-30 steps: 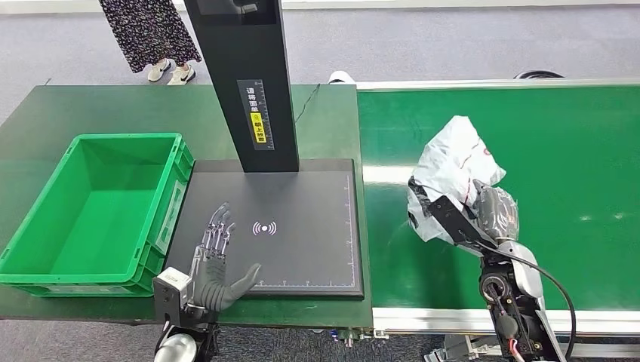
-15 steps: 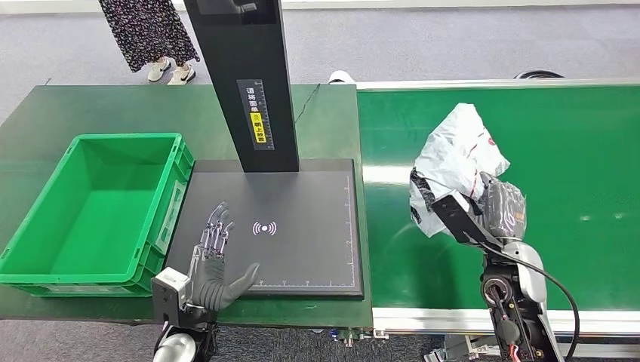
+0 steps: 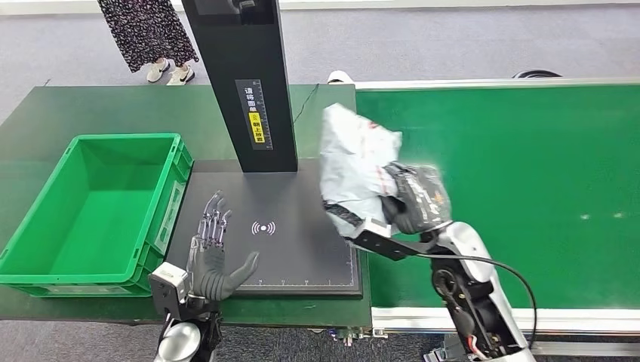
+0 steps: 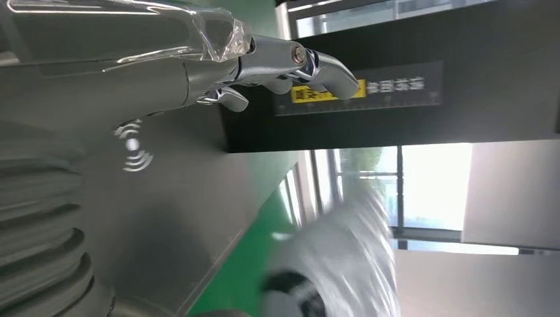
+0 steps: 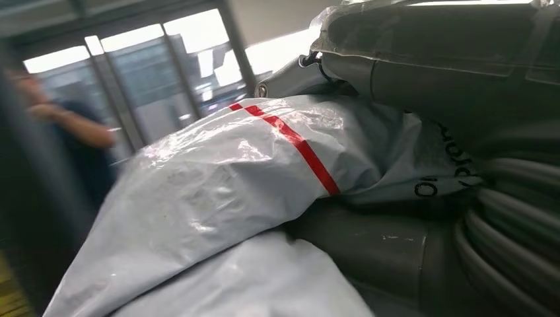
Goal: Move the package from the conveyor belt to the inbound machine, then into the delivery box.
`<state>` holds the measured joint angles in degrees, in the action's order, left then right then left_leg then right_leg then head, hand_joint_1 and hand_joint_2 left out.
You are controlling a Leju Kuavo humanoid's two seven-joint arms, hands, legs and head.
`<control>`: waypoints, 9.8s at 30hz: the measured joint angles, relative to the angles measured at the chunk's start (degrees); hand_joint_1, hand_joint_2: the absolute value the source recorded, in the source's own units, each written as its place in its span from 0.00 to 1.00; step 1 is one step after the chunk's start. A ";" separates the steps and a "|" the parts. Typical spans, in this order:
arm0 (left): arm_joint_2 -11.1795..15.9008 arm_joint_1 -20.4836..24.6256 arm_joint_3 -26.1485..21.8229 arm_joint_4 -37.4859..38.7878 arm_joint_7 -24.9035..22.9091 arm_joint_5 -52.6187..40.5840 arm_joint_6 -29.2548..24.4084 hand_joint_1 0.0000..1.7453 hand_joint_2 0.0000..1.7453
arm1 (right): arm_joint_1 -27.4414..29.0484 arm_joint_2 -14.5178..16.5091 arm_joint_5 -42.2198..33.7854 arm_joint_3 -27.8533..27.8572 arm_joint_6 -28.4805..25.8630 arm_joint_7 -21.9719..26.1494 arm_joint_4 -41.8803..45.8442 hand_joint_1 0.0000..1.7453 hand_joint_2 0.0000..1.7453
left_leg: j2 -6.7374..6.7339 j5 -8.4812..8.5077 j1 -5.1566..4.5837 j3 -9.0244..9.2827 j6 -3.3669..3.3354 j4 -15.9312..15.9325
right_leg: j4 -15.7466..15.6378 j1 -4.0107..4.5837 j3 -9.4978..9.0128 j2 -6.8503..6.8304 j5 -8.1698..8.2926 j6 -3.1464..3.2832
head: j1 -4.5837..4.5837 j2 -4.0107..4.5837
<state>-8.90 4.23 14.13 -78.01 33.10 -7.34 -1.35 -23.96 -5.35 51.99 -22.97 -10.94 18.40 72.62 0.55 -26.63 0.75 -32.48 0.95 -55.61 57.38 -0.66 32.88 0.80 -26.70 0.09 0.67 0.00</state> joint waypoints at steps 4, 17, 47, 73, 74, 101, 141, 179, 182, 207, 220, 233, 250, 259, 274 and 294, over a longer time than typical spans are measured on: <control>-0.08 1.47 0.37 1.24 0.02 0.27 -0.54 0.00 1.00 | -3.17 1.66 -2.11 -7.28 -0.30 0.00 -3.55 1.00 1.00 | 0.13 0.05 0.02 -0.06 0.01 0.00 | 0.02 0.03 -0.01 -0.14 0.00 0.00 | -0.03 0.00; -0.08 3.25 1.08 3.95 0.28 0.98 -0.95 0.00 1.00 | -6.66 3.29 -9.73 -14.36 5.65 2.16 -11.06 1.00 1.00 | 0.13 0.03 -0.03 -0.13 -0.02 -0.02 | -0.01 -0.03 0.04 -0.13 0.00 -0.02 | -0.01 0.00; -0.05 4.80 1.31 6.56 -0.49 1.37 -1.62 0.00 1.00 | -12.63 4.17 -21.50 -23.23 19.03 8.39 -27.77 0.01 1.00 | 0.07 0.03 -0.03 0.01 -0.01 -0.03 | 0.00 -0.03 -0.05 -0.07 0.01 -0.02 | -0.02 0.00; 0.09 4.69 1.79 6.36 -0.10 1.45 -1.20 0.00 1.00 | -4.17 1.85 -20.79 -12.35 3.37 8.89 -13.74 0.00 0.00 | 0.08 0.02 -0.04 0.00 -0.02 -0.04 | -0.01 -0.04 -0.04 -0.08 0.01 -0.02 | -0.02 0.00; 0.09 4.69 1.88 6.36 -0.10 1.46 -1.12 0.00 1.00 | -3.72 1.85 -21.12 -11.80 2.35 9.03 -13.36 0.00 0.00 | 0.08 0.02 -0.04 0.00 -0.02 -0.04 | -0.01 -0.04 -0.04 -0.08 0.01 -0.02 | -0.02 0.00; 1.12 5.27 4.93 5.83 -10.08 -18.57 -10.11 0.00 1.00 | 10.27 5.15 -41.73 7.91 -2.03 13.41 0.08 0.00 1.00 | 0.11 -0.01 -0.04 -0.03 -0.03 -0.04 | -0.02 -0.04 -0.02 -0.10 0.00 -0.03 | -0.02 0.00; -0.21 18.89 9.15 23.81 -37.87 -61.12 -4.11 1.00 1.00 | 19.45 11.66 -39.66 20.02 5.91 12.20 6.89 0.00 1.00 | 0.14 -0.01 -0.06 0.71 -0.15 0.00 | -0.04 -0.07 -0.87 -0.18 0.00 -0.13 | -0.02 0.00; 1.63 13.50 7.53 15.80 -27.17 -57.14 -18.87 1.00 1.00 | 21.35 11.78 -39.89 21.28 5.96 12.22 9.10 0.00 1.00 | 0.10 -0.02 -0.07 0.04 -0.16 -0.03 | -0.04 -0.07 -0.12 -0.12 0.01 -0.14 | -0.02 0.00; 1.97 13.06 7.53 13.93 -25.49 -57.50 -23.38 1.00 1.00 | 21.49 11.78 -40.27 21.34 5.96 12.32 9.15 0.00 1.00 | 0.10 -0.02 -0.07 0.01 -0.16 -0.03 | -0.04 -0.07 -0.09 -0.12 0.01 -0.14 | -0.02 0.00; 1.54 18.02 -14.97 -6.10 -7.75 -65.79 -37.75 1.00 1.00 | 23.55 10.92 -43.07 21.83 4.22 13.05 10.80 0.00 1.00 | 0.08 0.00 -0.07 -0.06 -0.15 -0.06 | -0.03 -0.07 0.02 -0.11 0.01 -0.14 | -0.02 0.00; 12.75 36.34 -20.56 22.28 -37.58 -73.50 -33.29 1.00 1.00 | 24.58 10.77 -42.04 22.84 4.35 11.44 12.80 0.00 1.00 | 0.06 0.13 0.02 -0.09 -0.01 -0.05 | 0.01 0.05 0.03 -0.08 0.10 -0.02 | -0.03 0.00; 19.14 40.67 -22.56 37.88 -47.57 -76.75 -23.94 1.00 1.00 | 24.36 10.78 -41.02 23.05 5.87 10.96 12.91 0.00 1.00 | -0.07 0.13 0.07 -0.17 0.00 -0.04 | 0.01 0.10 0.17 0.05 0.10 0.00 | -0.03 0.00; 23.43 41.36 -24.97 49.64 -48.76 -78.82 -2.73 0.00 1.00 | 22.58 11.85 -38.24 23.30 8.37 10.05 12.10 0.00 1.00 | -0.04 0.12 0.07 -0.21 0.00 -0.05 | 0.01 0.09 0.17 0.04 0.10 -0.01 | -0.03 0.00; 23.39 41.17 -25.59 48.58 -48.10 -77.22 -15.85 0.00 1.00 | 22.59 12.35 -38.04 23.50 8.38 9.92 12.07 0.00 1.00 | -0.04 0.12 0.06 -0.21 0.00 -0.05 | 0.01 0.08 0.16 0.04 0.10 -0.01 | -0.04 0.00; 20.66 35.21 -27.83 35.36 -32.81 -55.13 -22.42 0.00 0.00 | 23.29 12.39 -38.13 24.06 7.46 9.34 12.54 0.00 1.00 | -0.05 0.10 0.04 -0.21 0.00 -0.06 | 0.00 0.06 0.19 0.04 0.09 -0.01 | -0.05 0.00; 7.46 15.99 -18.17 -0.88 -11.21 -10.50 -6.83 0.00 0.00 | 23.61 12.41 -38.28 25.00 9.12 10.65 13.82 0.00 1.00 | 0.03 0.07 0.02 -0.20 -0.01 -0.06 | -0.02 0.01 0.11 0.00 0.09 -0.02 | -0.04 0.00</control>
<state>-1.44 20.22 -4.04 -78.88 21.89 -17.84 -8.18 -0.36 7.06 13.70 2.02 -1.82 29.05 86.44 0.58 -26.56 0.77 -32.68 0.93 -55.68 57.36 -0.65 32.99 0.80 -26.61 0.07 0.63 0.00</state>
